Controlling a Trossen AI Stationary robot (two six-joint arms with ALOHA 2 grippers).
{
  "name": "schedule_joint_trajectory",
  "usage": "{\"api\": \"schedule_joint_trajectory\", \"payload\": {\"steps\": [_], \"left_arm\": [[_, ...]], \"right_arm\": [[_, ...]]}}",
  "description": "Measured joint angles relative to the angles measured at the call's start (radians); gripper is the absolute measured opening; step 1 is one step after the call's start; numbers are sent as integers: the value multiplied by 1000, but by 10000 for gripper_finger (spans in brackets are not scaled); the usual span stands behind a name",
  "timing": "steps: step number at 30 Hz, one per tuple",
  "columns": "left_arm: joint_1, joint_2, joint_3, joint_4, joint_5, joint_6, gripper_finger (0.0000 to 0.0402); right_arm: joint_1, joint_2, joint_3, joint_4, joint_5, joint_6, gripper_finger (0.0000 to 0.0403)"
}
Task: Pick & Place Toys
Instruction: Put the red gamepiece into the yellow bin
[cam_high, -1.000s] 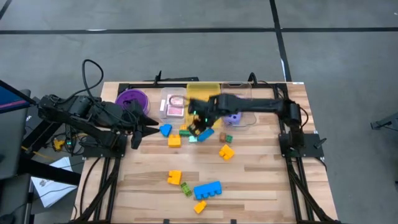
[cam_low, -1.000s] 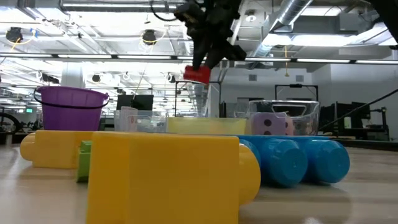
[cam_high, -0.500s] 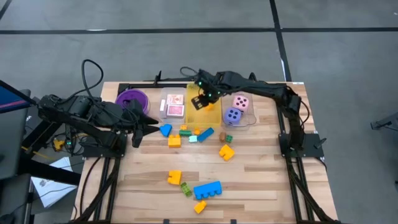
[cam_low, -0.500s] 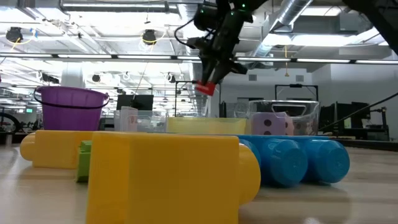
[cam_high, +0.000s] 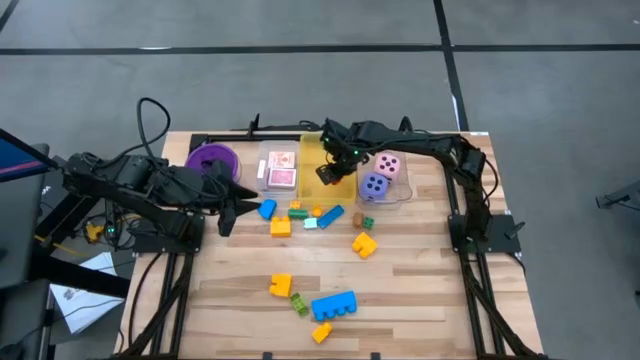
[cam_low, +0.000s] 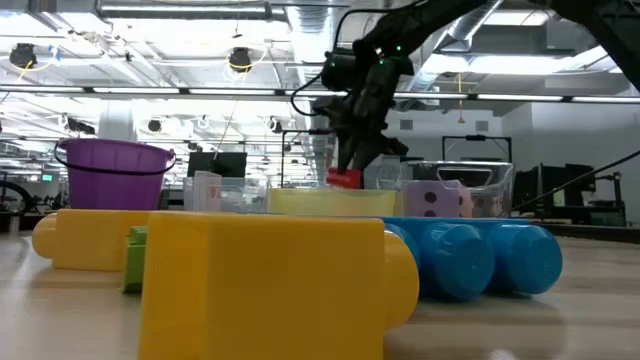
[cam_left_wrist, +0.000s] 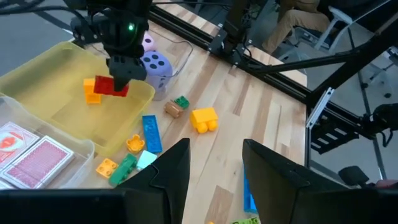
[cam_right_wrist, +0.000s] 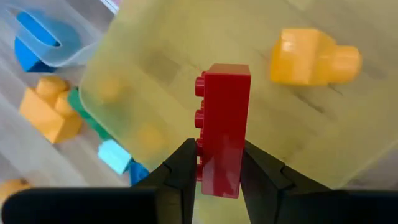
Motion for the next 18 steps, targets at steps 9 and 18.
{"api": "schedule_joint_trajectory", "payload": {"steps": [9,18], "left_arm": [[8,2,0,17,0,-10,145],[8,2,0,43,0,-39,145]], "right_arm": [[-60,0,-25,62,26,-5,93],[-81,95,-6,108,2,-17,93]]}}
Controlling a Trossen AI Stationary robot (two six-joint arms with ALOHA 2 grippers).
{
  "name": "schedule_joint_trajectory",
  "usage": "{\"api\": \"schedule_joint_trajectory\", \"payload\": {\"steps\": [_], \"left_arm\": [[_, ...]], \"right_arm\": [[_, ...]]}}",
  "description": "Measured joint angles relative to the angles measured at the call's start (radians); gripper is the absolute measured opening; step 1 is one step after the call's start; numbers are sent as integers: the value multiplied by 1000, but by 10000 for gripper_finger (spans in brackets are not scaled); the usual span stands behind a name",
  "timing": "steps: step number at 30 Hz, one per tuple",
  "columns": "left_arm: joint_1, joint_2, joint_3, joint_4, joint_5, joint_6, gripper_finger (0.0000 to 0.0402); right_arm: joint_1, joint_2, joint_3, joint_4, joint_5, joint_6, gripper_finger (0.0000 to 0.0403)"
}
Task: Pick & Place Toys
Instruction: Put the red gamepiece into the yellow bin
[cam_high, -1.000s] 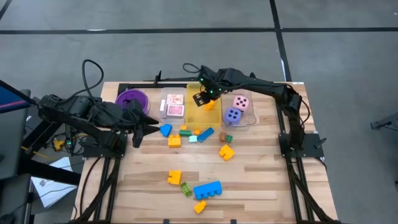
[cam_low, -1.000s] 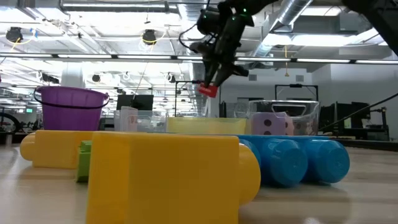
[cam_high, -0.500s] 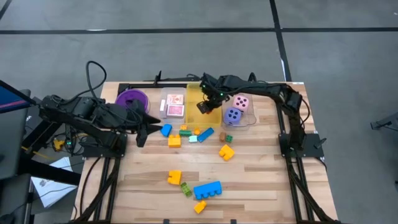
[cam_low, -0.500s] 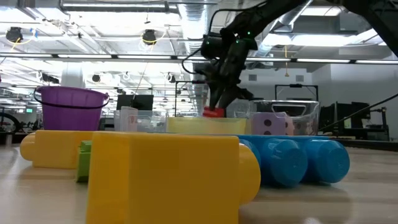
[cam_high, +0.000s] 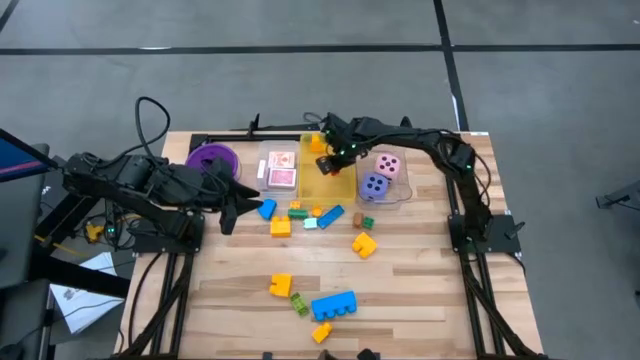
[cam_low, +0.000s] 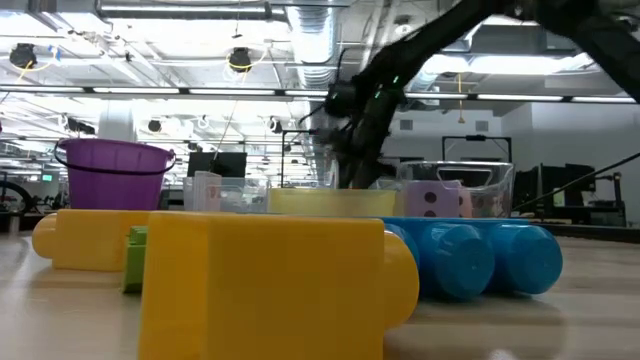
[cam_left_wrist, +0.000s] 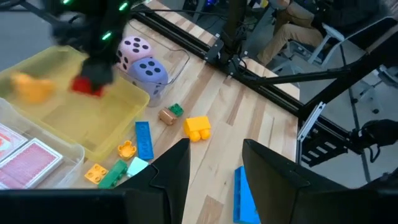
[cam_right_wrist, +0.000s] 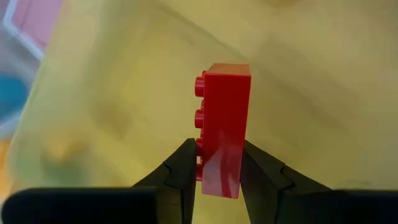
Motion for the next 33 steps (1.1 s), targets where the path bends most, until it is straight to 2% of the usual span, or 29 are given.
{"api": "schedule_joint_trajectory", "payload": {"steps": [2,8,14,33], "left_arm": [[0,0,0,1,0,-11,145],[0,0,0,9,1,-27,145],[0,0,0,15,0,-28,145],[0,0,0,25,1,-33,145]], "right_arm": [[9,32,13,-47,7,-7,93],[33,82,108,-21,60,-12,93],[19,83,193,-48,115,-11,93],[-67,103,201,-73,151,-10,94]]}}
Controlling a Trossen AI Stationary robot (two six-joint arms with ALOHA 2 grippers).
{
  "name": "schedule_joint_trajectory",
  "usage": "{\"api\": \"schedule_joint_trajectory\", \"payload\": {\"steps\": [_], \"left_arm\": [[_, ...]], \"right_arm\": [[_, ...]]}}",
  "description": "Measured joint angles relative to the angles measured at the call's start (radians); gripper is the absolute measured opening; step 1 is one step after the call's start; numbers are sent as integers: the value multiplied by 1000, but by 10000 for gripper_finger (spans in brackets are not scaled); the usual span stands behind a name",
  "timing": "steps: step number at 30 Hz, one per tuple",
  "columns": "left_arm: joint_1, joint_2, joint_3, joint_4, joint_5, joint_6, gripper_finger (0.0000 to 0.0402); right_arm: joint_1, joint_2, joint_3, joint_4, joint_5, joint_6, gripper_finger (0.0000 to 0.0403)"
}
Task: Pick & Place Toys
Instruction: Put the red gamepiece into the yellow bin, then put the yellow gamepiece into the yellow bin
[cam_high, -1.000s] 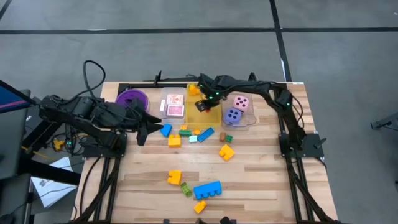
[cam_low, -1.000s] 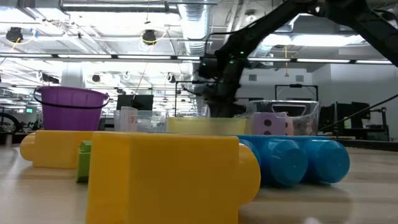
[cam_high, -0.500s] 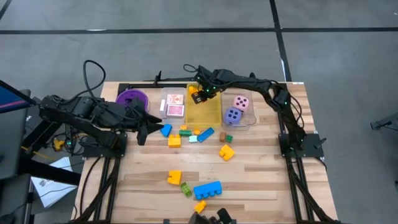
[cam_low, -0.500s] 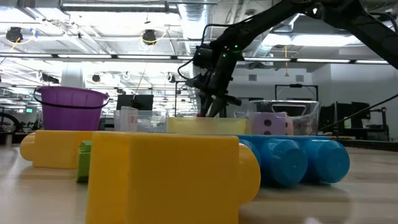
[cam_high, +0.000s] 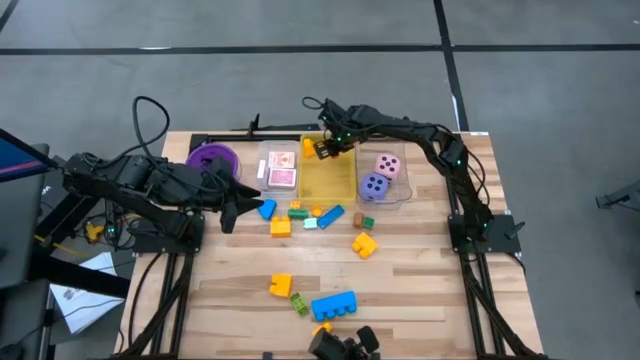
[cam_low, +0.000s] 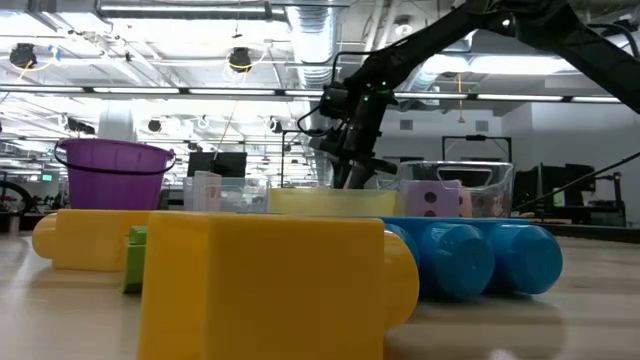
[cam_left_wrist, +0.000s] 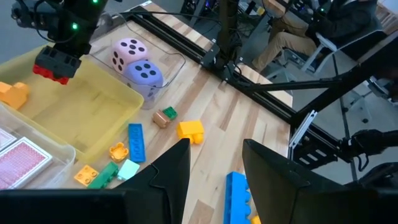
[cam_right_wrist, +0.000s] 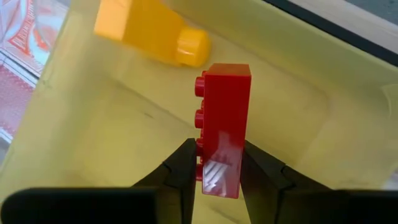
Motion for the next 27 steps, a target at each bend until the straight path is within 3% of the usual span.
{"api": "schedule_joint_trajectory", "payload": {"steps": [18,27], "left_arm": [[0,0,0,-1,0,-14,145],[0,0,0,-1,0,-12,145]], "right_arm": [[-10,-3,-1,24,0,-25,175],[20,-93,-1,27,-3,-37,203]]}}
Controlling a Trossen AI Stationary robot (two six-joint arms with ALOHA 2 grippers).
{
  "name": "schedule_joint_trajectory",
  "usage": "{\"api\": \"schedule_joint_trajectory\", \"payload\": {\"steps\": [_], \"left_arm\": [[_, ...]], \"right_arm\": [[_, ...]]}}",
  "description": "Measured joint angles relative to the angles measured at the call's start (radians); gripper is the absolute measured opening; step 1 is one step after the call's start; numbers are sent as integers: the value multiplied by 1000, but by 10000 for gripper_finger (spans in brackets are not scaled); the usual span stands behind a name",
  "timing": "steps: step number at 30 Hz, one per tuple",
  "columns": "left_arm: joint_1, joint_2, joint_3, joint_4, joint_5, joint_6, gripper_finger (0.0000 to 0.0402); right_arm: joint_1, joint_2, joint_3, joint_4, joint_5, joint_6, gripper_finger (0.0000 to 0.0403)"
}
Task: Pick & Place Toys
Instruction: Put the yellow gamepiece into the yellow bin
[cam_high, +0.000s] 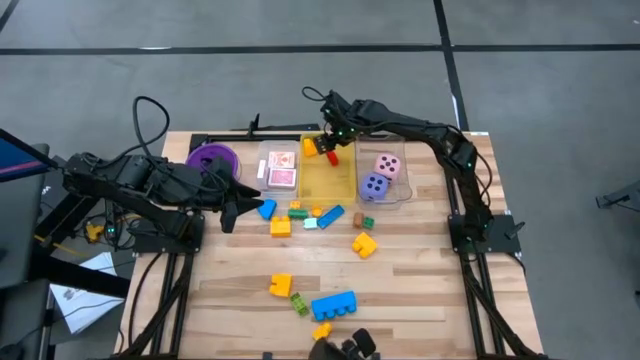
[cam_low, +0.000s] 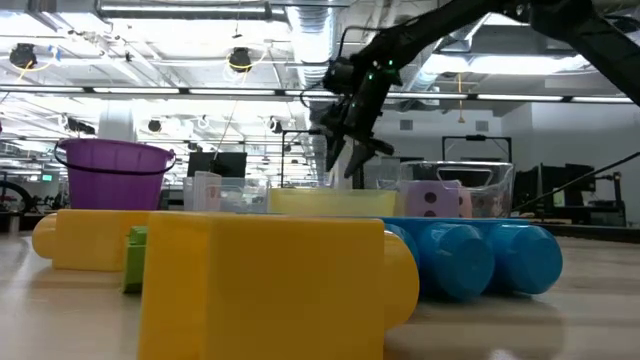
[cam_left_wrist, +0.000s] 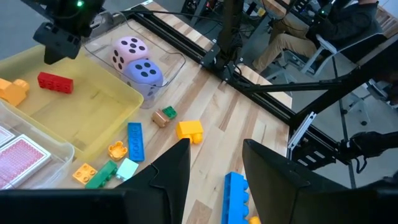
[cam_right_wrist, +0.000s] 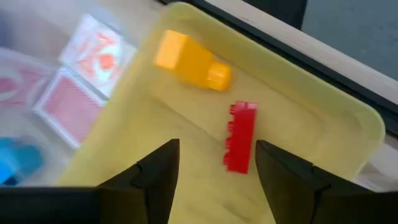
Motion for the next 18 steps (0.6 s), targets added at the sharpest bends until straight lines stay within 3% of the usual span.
{"api": "schedule_joint_trajectory", "payload": {"steps": [14,18], "left_arm": [[0,0,0,-2,-21,29,148],[0,7,0,-47,71,29,172]], "right_arm": [[153,-159,0,-4,-16,-44,205],[196,-219,0,-13,-24,-19,211]]}}
